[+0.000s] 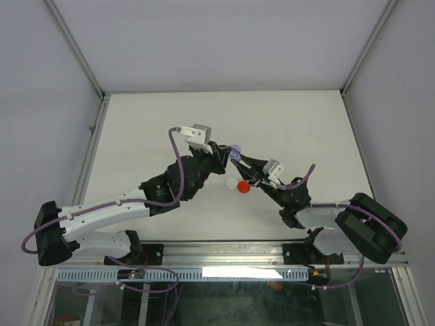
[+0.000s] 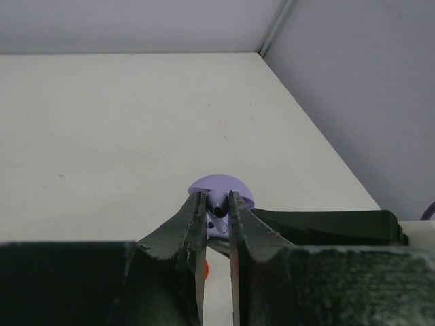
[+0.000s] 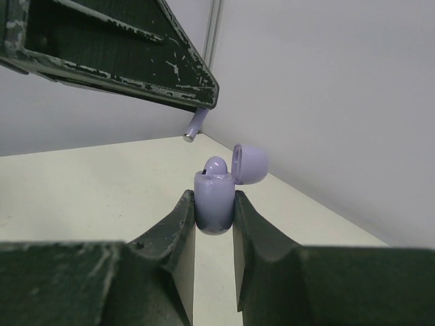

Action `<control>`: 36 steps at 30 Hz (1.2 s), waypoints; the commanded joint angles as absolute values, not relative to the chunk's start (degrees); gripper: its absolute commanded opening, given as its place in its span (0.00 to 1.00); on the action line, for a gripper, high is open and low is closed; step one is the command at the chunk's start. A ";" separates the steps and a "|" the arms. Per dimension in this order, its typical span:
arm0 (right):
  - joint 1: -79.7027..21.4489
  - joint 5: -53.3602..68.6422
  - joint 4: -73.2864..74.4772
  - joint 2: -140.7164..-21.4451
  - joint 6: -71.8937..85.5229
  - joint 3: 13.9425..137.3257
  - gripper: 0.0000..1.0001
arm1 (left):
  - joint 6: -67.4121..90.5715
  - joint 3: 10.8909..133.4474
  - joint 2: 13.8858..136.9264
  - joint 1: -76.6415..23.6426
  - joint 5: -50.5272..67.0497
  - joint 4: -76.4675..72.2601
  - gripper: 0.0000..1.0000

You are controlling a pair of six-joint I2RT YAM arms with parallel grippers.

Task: Insert the wireless bluetooth earbuds into the charging case
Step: Place the earbud in the charging case.

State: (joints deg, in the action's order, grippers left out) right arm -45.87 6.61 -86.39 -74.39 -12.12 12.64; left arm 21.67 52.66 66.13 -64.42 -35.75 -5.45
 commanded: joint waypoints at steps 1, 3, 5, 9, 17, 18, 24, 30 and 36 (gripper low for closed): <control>-46.40 5.37 -93.93 -74.45 -12.86 14.81 0.00 | 17.12 54.69 67.59 -66.28 -39.10 -12.48 0.11; -46.47 5.36 -93.95 -74.29 -12.79 14.92 0.00 | 16.13 55.08 68.34 -66.96 -39.86 -12.95 0.11; -46.52 5.19 -93.96 -74.07 -12.74 14.95 0.00 | 15.16 55.14 68.99 -67.61 -40.99 -13.50 0.11; -46.58 5.22 -94.00 -73.39 -12.49 14.87 0.00 | 13.84 55.29 70.34 -68.41 -42.70 -13.68 0.12; -46.51 5.27 -93.96 -72.60 -12.39 14.71 0.00 | 11.89 54.77 72.06 -69.75 -44.62 -16.08 0.11; -46.55 5.27 -93.89 -72.60 -12.39 14.72 0.00 | 11.92 54.65 72.07 -69.89 -44.63 -16.54 0.12; -46.54 5.28 -93.96 -72.47 -12.29 14.60 0.00 | 11.21 54.40 72.39 -70.88 -45.26 -17.27 0.11; -46.53 4.58 -93.91 -72.04 -12.81 14.52 0.00 | 9.39 53.92 72.24 -72.80 -47.18 -16.83 0.12; -46.54 4.68 -93.89 -72.00 -12.66 14.59 0.00 | 7.51 53.02 71.46 -73.65 -50.95 -16.55 0.12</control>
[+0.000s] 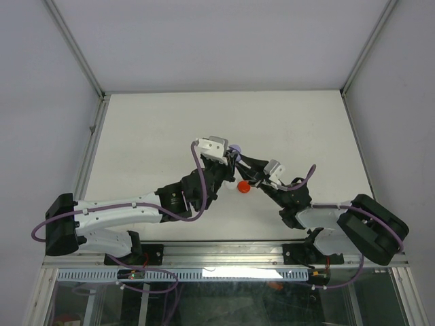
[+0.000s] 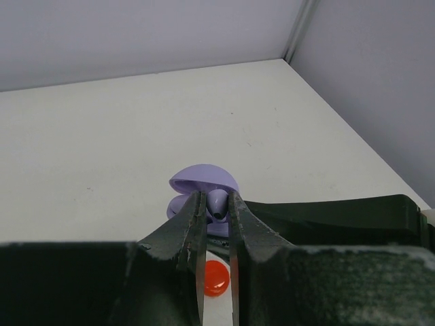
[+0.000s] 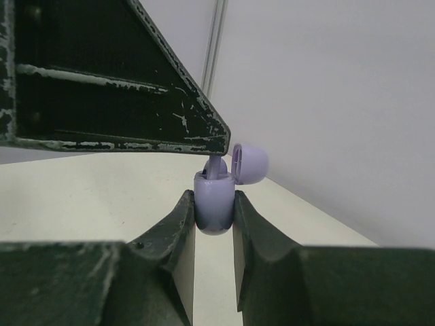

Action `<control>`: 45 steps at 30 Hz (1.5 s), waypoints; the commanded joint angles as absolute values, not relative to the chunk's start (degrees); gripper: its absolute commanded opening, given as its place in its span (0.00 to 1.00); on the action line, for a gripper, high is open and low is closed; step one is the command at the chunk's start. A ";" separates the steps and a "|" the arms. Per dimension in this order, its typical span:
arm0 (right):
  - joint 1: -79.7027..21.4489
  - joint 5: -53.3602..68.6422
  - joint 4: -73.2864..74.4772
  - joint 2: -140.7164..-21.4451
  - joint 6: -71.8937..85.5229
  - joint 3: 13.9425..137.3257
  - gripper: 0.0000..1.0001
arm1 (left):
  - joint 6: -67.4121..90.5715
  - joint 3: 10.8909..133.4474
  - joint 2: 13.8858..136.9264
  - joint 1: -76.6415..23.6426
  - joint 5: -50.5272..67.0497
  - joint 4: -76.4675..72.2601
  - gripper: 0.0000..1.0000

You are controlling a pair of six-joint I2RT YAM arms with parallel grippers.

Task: Insert the wireless bluetooth earbuds into the charging case
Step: Place the earbud in the charging case.

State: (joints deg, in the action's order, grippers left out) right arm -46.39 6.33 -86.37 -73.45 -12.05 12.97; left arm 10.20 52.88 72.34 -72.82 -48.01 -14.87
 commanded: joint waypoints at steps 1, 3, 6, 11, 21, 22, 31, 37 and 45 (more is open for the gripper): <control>-46.50 4.66 -93.95 -72.03 -12.66 14.59 0.00 | 7.27 53.03 71.50 -73.66 -51.32 -16.53 0.12; -46.57 4.81 -93.95 -71.98 -12.57 14.61 0.00 | 6.58 53.04 71.61 -73.77 -51.72 -16.53 0.12; -46.55 4.92 -93.96 -71.82 -12.55 14.66 0.00 | 5.54 53.38 72.03 -73.78 -52.09 -16.55 0.12; -46.57 5.00 -93.96 -71.73 -12.66 14.59 0.00 | 4.68 53.71 72.59 -73.93 -52.14 -16.48 0.12; -46.58 5.36 -93.96 -71.72 -12.55 14.72 0.00 | 4.15 54.67 73.95 -75.12 -51.37 -14.98 0.13; -46.58 5.36 -93.93 -71.72 -12.57 14.66 0.00 | 4.10 54.84 74.12 -75.26 -51.56 -14.80 0.13; -46.58 5.30 -93.95 -72.10 -12.57 14.59 0.00 | 8.95 56.84 73.80 -76.02 -50.71 -9.86 0.30; -46.53 4.81 -93.95 -72.29 -12.74 14.42 0.00 | 15.06 60.06 71.52 -76.18 -46.71 -3.23 0.45; -46.58 4.83 -93.96 -72.16 -12.74 14.36 0.00 | 19.94 64.12 66.81 -75.53 -40.39 5.76 0.56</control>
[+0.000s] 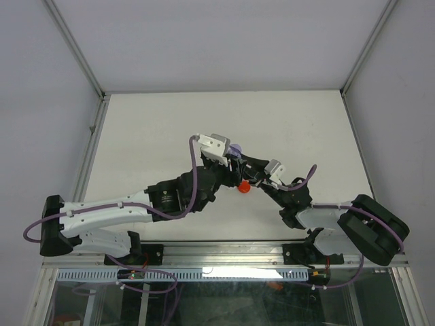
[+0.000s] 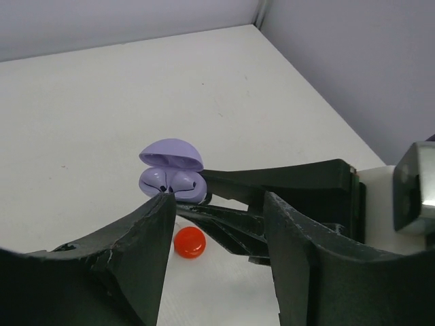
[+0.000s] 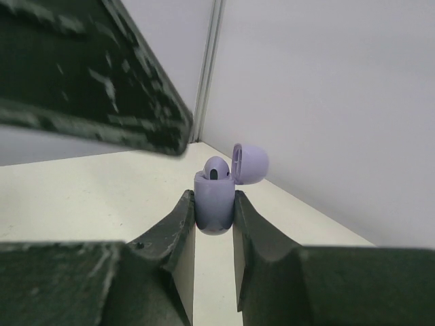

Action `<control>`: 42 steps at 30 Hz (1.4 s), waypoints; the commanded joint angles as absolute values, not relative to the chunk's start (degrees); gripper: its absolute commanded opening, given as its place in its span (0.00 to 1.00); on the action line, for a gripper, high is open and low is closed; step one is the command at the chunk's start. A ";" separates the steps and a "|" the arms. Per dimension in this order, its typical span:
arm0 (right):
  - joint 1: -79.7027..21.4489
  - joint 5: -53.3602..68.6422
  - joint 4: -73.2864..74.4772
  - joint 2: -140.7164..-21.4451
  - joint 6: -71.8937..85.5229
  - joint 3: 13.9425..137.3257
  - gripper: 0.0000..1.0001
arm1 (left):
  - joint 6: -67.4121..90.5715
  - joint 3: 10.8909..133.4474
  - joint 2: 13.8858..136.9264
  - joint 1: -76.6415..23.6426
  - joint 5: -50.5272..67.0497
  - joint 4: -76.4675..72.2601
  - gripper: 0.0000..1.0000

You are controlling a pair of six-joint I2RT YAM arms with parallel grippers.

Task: Insert the wireless bluetooth earbuds into the charging case
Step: Place the earbud in the charging case, then close the charging case.

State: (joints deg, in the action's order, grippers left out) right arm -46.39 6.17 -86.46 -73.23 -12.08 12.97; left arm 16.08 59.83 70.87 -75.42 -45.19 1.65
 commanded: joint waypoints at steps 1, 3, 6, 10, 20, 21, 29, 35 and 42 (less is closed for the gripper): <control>-46.56 4.79 -93.96 -72.16 -12.74 14.36 0.00 | 20.66 64.64 66.53 -75.25 -39.49 7.14 0.56; -46.58 4.75 -93.96 -72.03 -12.74 14.33 0.00 | 22.26 65.64 66.28 -74.72 -37.47 9.57 0.56; -46.51 4.87 -93.96 -71.90 -12.72 14.34 0.00 | 24.11 66.18 66.14 -72.92 -33.78 12.14 0.56; -46.51 5.60 -93.96 -71.74 -12.67 14.12 0.00 | 26.78 65.44 64.70 -66.36 -23.15 12.97 0.55; -45.67 11.84 -86.70 -67.99 -9.18 14.15 0.00 | 24.08 63.75 59.34 -51.54 -4.38 14.03 0.67; -45.34 13.21 -84.81 -67.40 -8.34 14.68 0.00 | 24.11 63.24 59.05 -50.16 -1.79 13.82 0.69; -40.61 26.95 -80.87 -65.90 1.71 17.89 0.00 | 28.20 58.43 57.88 -40.91 17.79 6.36 0.79; -38.97 31.85 -80.52 -65.91 6.10 19.60 0.00 | 32.86 55.43 60.01 -39.53 28.04 -1.35 0.79; -37.62 34.15 -85.31 -67.77 11.05 19.86 0.00 | 35.88 54.10 63.32 -39.40 31.52 -5.51 0.77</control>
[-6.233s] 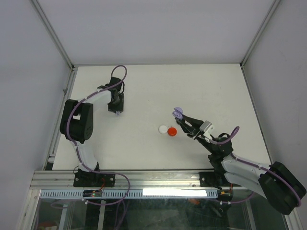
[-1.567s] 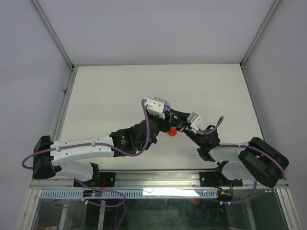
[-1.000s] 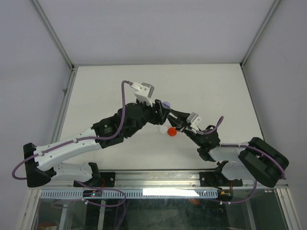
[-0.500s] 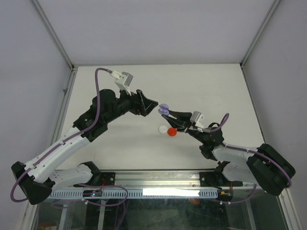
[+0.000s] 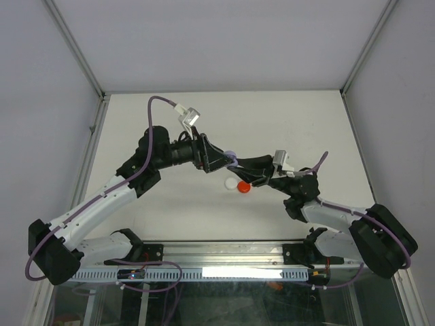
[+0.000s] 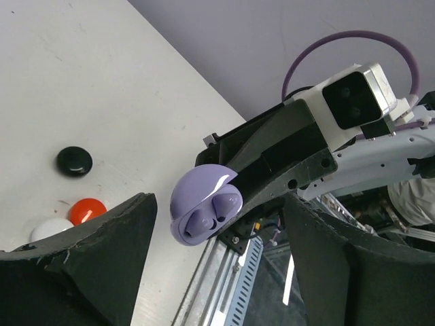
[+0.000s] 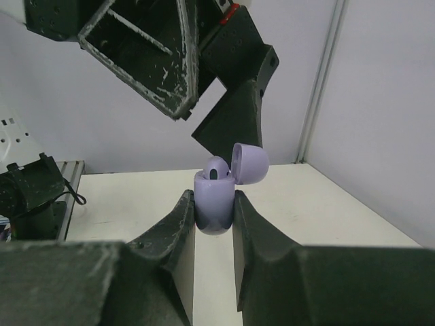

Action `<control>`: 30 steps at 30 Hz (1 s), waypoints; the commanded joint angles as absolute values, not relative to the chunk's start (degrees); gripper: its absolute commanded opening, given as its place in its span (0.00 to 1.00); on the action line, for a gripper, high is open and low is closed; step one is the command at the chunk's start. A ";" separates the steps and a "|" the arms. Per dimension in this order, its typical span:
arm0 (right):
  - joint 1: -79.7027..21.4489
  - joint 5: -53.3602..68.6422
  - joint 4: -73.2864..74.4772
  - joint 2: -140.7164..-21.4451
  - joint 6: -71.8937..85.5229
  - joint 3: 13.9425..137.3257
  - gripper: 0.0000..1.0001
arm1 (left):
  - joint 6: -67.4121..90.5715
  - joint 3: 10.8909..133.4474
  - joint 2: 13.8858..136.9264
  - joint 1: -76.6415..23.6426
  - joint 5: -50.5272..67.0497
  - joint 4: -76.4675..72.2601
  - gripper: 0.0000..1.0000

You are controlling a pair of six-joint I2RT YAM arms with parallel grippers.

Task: Insert the wireless bluetooth earbuds into the charging case
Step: Close the charging case.

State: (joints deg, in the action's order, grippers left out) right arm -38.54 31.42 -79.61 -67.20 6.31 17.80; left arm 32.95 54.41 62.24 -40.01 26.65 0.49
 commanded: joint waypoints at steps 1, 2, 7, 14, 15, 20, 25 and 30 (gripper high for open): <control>-37.36 34.45 -85.88 -68.13 11.90 19.91 0.00 | 36.25 53.87 63.51 -39.45 32.05 -6.08 0.77; -37.10 34.60 -86.34 -68.45 12.59 19.99 0.00 | 36.78 53.67 63.66 -39.46 32.68 -6.92 0.77; -35.80 34.94 -87.85 -71.01 16.17 20.36 0.00 | 38.80 52.10 63.69 -39.41 36.44 -11.83 0.74; -34.56 35.33 -85.28 -72.09 19.04 21.01 0.00 | 38.74 50.45 61.43 -38.85 38.49 -15.01 0.73; -34.54 35.44 -83.93 -71.91 18.94 21.27 0.00 | 38.49 50.32 61.04 -38.77 38.41 -15.04 0.73; -34.45 36.58 -77.52 -71.48 18.73 22.50 0.00 | 36.55 49.70 59.33 -38.18 38.12 -15.27 0.72; -34.46 39.36 -75.32 -71.81 20.64 22.79 0.00 | 34.99 48.25 57.84 -37.95 38.20 -17.65 0.72; -34.27 38.23 -70.19 -69.83 20.55 23.09 0.00 | 33.01 49.23 57.69 -37.06 36.47 -13.97 0.71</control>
State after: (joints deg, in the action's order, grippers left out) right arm -35.00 39.20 -78.28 -71.55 20.10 21.65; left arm 35.11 47.79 60.29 -37.71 34.65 -10.55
